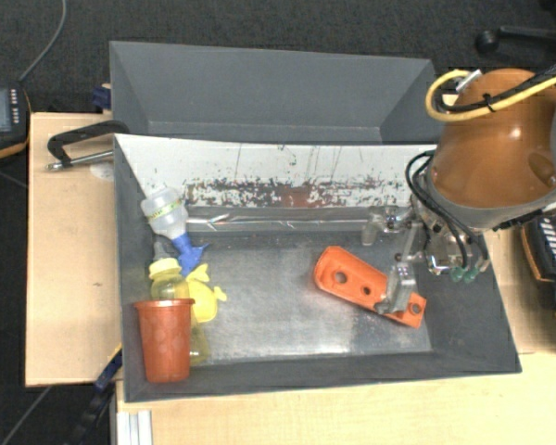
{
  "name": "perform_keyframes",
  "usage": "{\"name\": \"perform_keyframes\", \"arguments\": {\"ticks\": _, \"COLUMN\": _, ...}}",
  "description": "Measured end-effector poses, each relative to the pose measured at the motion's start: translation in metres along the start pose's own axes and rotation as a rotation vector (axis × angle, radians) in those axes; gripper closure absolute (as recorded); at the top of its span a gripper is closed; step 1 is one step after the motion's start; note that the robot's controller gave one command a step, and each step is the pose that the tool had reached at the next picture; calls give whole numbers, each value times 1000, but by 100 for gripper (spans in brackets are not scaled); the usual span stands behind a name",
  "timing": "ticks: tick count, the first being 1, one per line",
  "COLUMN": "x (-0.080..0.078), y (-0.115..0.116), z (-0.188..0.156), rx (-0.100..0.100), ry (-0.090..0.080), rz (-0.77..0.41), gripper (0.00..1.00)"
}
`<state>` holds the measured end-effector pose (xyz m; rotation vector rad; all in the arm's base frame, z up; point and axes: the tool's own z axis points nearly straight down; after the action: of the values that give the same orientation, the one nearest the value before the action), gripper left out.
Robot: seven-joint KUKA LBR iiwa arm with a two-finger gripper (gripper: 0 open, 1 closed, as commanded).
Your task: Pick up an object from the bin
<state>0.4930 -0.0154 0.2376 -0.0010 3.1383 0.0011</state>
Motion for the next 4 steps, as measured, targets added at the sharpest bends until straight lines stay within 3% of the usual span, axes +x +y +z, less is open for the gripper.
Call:
{"name": "perform_keyframes", "arguments": {"ticks": 1, "x": -6, "y": 6, "z": 52, "rx": -1, "ry": -1, "rz": -55, "gripper": 0}}
{"name": "perform_keyframes", "arguments": {"ticks": 2, "x": -5, "y": 3, "z": 102, "rx": -1, "ry": 0, "rz": 10, "gripper": 0}}
{"name": "perform_keyframes", "arguments": {"ticks": 3, "x": -30, "y": -2, "z": 143, "rx": -1, "ry": -6, "rz": -302, "gripper": 100}}
{"name": "perform_keyframes", "arguments": {"ticks": 4, "x": -30, "y": -2, "z": 143, "rx": -1, "ry": -6, "rz": -302, "gripper": 100}}
